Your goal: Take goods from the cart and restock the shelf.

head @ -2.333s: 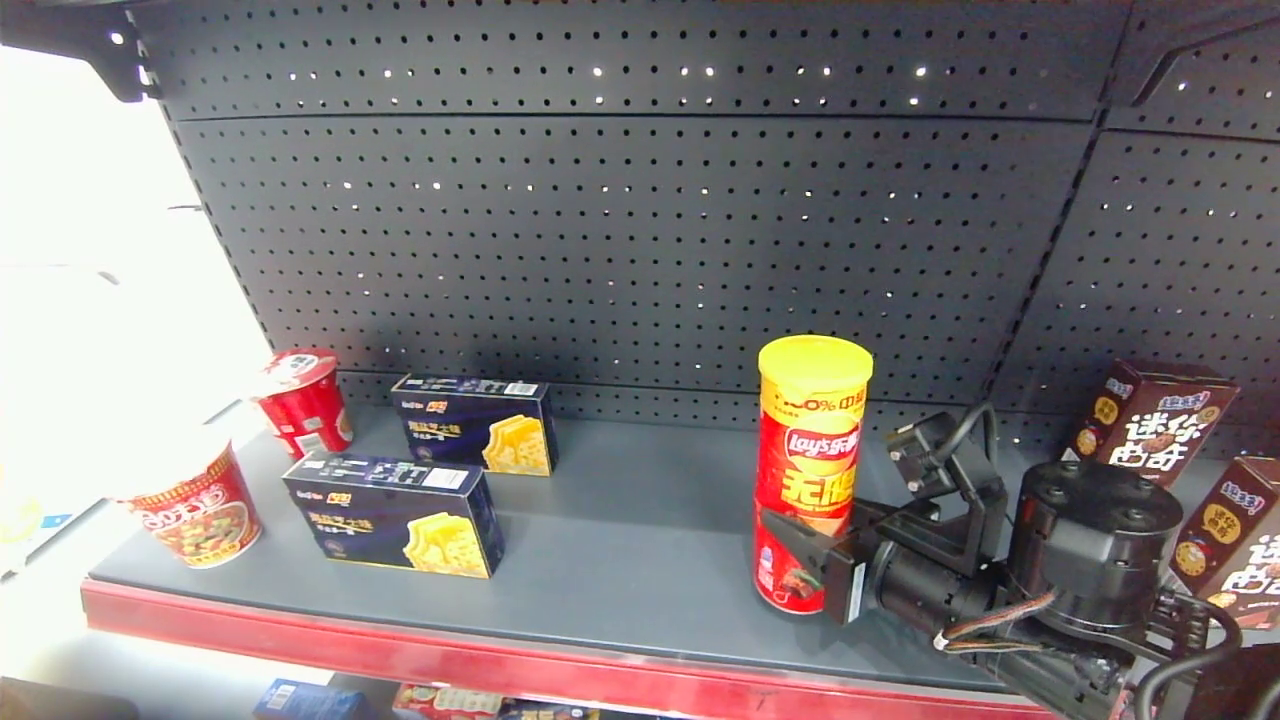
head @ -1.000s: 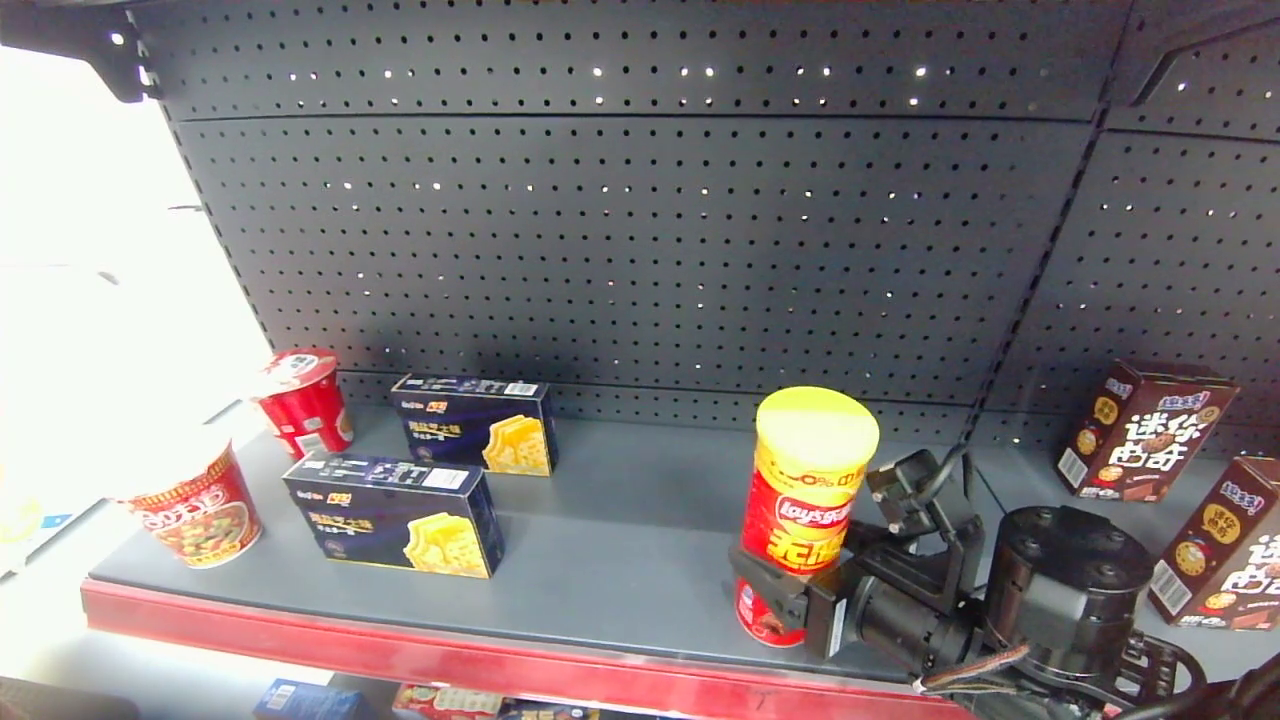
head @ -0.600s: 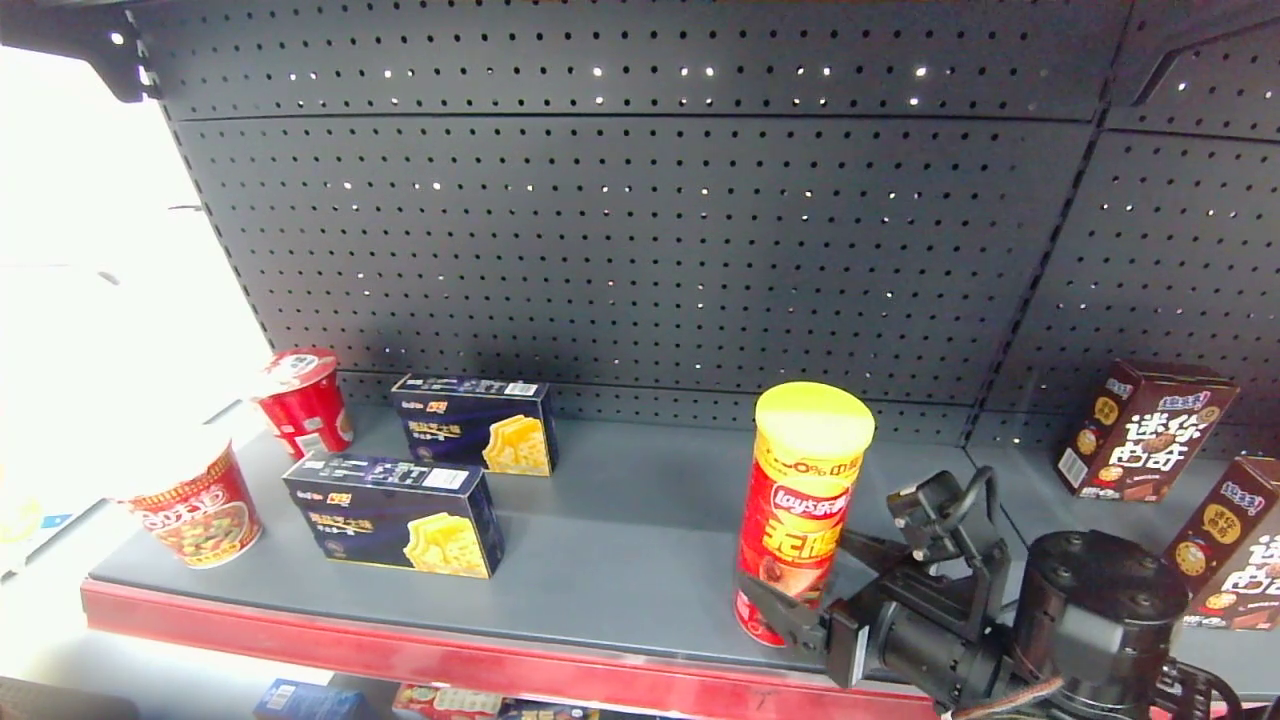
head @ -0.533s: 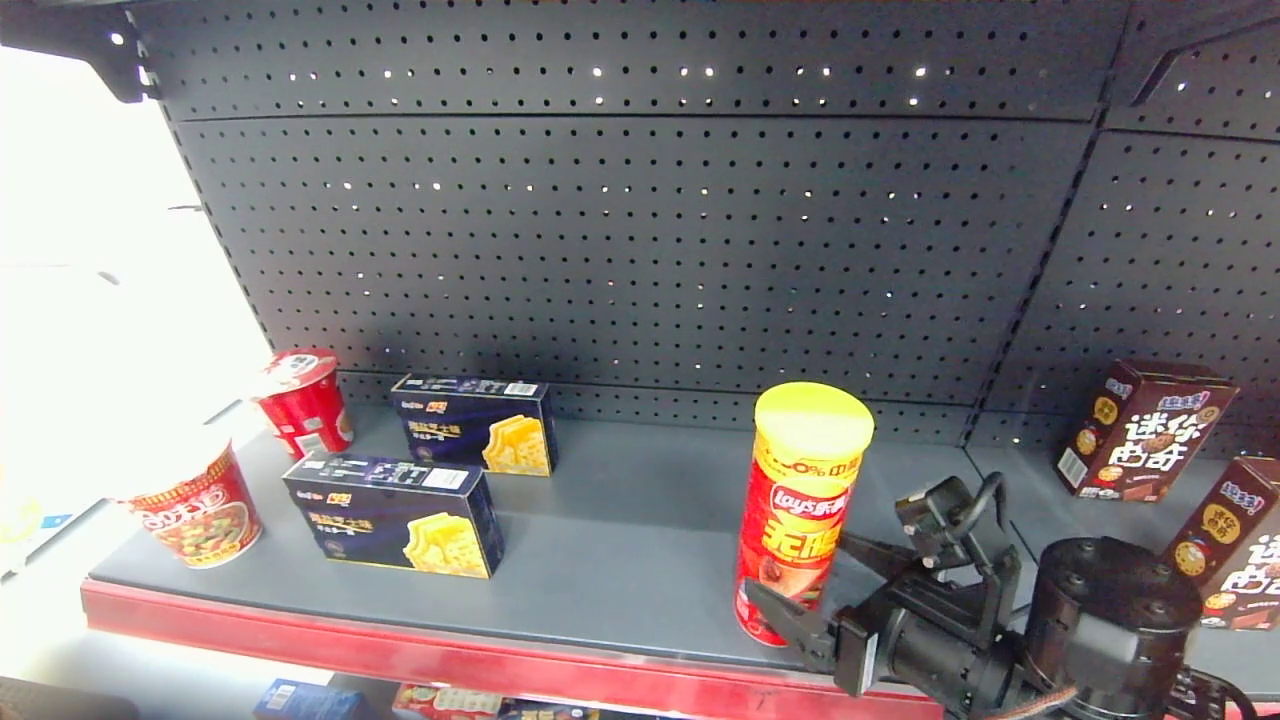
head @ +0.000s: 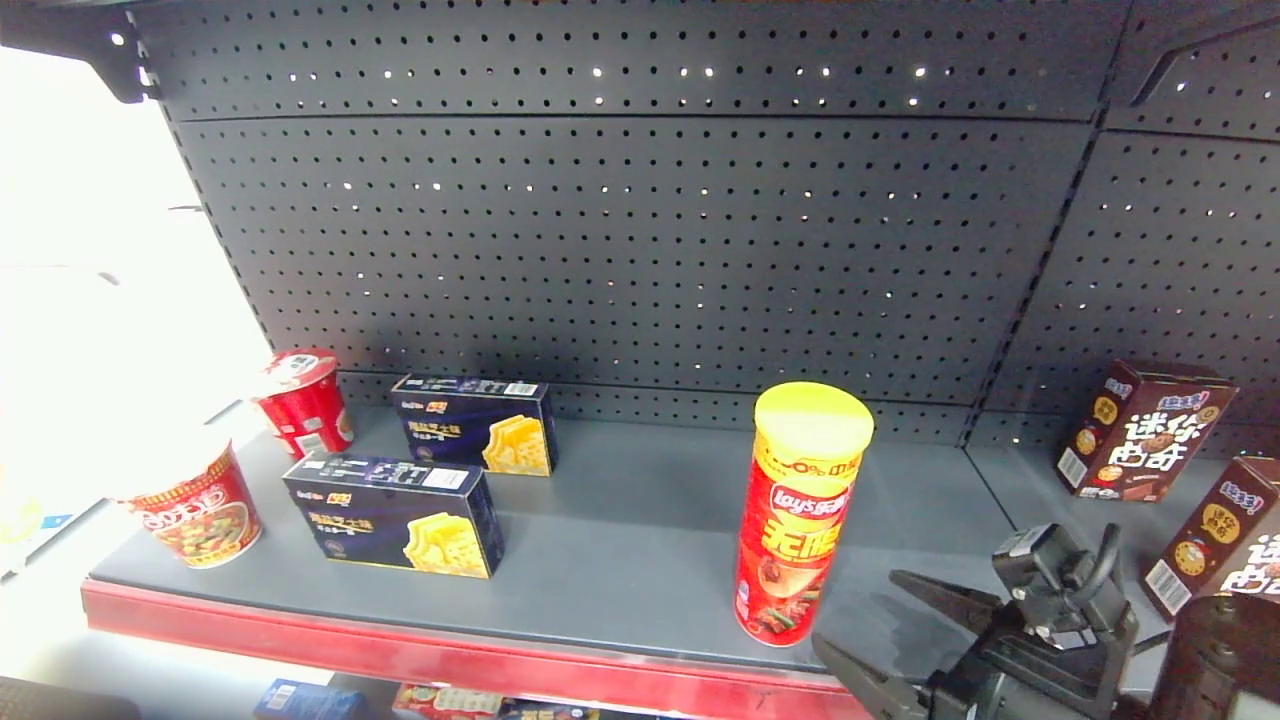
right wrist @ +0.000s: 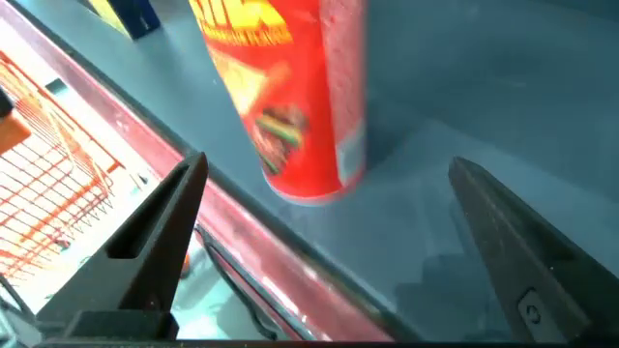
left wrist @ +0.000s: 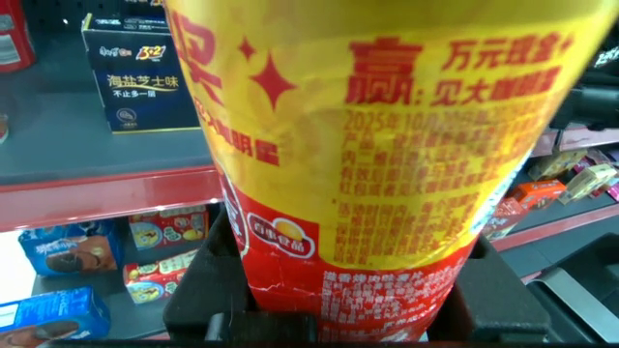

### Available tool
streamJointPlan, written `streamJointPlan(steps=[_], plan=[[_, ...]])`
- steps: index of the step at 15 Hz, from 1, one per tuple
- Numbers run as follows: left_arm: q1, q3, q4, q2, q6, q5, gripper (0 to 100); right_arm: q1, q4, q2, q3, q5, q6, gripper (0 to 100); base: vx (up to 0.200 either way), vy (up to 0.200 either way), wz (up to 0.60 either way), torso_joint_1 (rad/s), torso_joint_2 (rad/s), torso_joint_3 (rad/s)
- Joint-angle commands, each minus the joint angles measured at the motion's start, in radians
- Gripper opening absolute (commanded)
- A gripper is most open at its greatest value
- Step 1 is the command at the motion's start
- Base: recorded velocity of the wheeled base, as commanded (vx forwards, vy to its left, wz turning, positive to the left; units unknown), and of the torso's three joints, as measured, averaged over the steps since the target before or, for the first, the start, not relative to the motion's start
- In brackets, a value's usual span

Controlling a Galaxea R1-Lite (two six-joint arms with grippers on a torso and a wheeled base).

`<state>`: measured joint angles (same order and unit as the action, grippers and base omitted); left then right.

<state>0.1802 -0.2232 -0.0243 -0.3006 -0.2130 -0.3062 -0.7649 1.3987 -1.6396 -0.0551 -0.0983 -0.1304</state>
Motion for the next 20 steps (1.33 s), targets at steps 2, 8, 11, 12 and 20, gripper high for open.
streamJointPlan(steps=[2,8,11,12,20], plan=[[0.001,-0.008,-0.002,0.005,0.0,-0.001,0,0.019,0.0,0.09,0.046,-0.003,0.002,100,0.0,0.0,0.0,0.0,0.0,0.0],[0.008,-0.156,-0.002,-0.049,0.001,-0.011,0,0.082,-0.014,0.204,0.035,-0.009,0.087,100,0.0,0.0,0.0,0.0,0.0,0.0],[0.028,-0.228,-0.003,-0.114,0.01,-0.028,0,0.11,-0.021,0.271,0.052,-0.011,0.14,100,0.0,0.0,0.0,0.0,0.0,0.0],[0.042,-0.235,-0.003,-0.129,0.021,-0.03,0,0.124,-0.033,0.291,0.051,-0.011,0.155,100,0.0,0.0,0.0,0.0,0.0,0.0],[0.077,-0.234,-0.013,-0.21,0.073,-0.057,0,0.139,-0.928,0.868,-0.21,-0.047,0.233,100,0.0,0.0,0.0,0.0,0.0,0.0]])
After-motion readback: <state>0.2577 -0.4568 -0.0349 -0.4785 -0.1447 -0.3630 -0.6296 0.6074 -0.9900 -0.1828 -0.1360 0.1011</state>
